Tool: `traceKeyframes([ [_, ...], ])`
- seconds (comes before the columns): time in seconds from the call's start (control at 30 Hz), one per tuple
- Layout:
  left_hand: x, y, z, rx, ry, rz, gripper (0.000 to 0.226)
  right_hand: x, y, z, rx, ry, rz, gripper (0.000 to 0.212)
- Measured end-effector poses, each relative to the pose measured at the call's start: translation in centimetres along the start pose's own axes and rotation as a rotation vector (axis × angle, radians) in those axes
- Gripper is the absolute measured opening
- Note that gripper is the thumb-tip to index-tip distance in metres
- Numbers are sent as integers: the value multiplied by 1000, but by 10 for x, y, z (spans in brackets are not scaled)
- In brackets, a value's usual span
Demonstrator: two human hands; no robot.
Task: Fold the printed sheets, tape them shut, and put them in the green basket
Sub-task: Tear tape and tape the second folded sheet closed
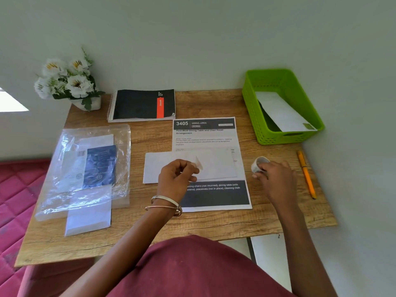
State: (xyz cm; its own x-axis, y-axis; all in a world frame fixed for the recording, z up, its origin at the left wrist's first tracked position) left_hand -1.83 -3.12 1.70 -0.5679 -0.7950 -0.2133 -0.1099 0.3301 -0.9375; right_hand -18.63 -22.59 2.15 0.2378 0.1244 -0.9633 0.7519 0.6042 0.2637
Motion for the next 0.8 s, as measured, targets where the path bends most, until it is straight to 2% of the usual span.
traceKeyframes([
  [0.17, 5, 2, 0, -16, 0, 2, 13, 10, -14, -3, 62, 14, -162, 17],
  [0.3, 8, 2, 0, 13, 21, 27, 13, 6, -13, -7, 73, -58, -94, 30],
  [0.37, 9, 1, 0, 69, 30, 76, 11, -1, 0, -10, 83, -102, 81, 30],
  [0.43, 10, -3, -1, 178, 25, 195, 9, -7, 21, -14, 95, -68, 480, 27],
  [0.5, 11, -11, -5, 346, 22, 364, 10, -6, 49, -18, 138, 123, 921, 22],
  [0.57, 14, -19, -10, 565, 27, 551, 9, 0, 74, -22, 208, 314, 1192, 21],
  [0.67, 18, -23, -14, 812, -38, 825, 16, 10, 92, -23, 301, 409, 1317, 28],
  [0.8, 20, -24, -17, 889, -110, 970, 22, 17, 94, -19, 371, 376, 1335, 31],
])
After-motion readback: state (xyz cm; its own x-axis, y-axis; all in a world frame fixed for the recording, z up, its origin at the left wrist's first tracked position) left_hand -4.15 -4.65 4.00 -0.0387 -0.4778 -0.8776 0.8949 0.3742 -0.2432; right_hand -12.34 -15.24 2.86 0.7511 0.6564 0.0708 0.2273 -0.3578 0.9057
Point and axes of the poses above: each hand's wrist, its own z-axis towards the middle knuckle, its own x-axis out of the palm, y = z × x, the point moved 5 cm from there along z, towards the middle knuckle, and after that the axes turned 3 degrees about z, right-handed, at the moved point
